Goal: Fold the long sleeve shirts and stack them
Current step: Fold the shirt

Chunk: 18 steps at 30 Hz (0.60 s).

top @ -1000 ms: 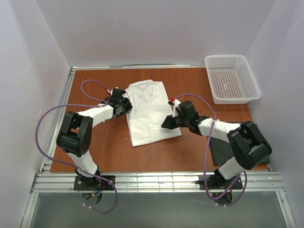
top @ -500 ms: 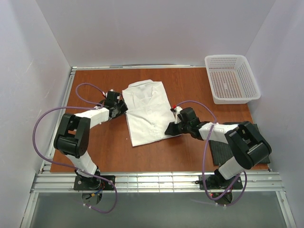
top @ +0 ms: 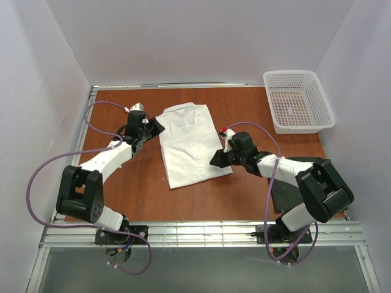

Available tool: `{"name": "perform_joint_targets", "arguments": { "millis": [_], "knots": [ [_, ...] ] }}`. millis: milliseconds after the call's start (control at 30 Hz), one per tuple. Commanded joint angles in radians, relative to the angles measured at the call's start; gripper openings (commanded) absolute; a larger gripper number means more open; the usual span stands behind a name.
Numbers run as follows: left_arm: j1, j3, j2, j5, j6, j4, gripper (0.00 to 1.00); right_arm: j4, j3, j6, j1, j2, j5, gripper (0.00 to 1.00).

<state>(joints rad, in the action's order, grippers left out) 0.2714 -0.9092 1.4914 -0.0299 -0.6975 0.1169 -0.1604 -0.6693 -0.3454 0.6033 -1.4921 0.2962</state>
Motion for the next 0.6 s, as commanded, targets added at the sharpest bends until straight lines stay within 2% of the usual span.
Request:
{"name": "perform_joint_targets", "arguments": {
  "millis": [0,233,400,567],
  "knots": [
    [0.037,0.041,-0.085,-0.054,-0.026,-0.043,0.43,-0.004,-0.107,0.006,-0.019,-0.013,0.009,0.22],
    [0.04,0.066,0.051,-0.051,-0.049,-0.098,0.29,-0.004,-0.331,-0.018,-0.074,-0.181,0.026,0.21],
    [0.035,0.105,0.124,-0.015,-0.092,-0.111,0.28,-0.01,-0.47,-0.026,-0.091,-0.356,0.015,0.22],
    [0.032,0.139,0.142,0.018,-0.117,-0.137,0.28,-0.045,-0.483,-0.014,-0.123,-0.46,-0.022,0.21]
  ]
}}
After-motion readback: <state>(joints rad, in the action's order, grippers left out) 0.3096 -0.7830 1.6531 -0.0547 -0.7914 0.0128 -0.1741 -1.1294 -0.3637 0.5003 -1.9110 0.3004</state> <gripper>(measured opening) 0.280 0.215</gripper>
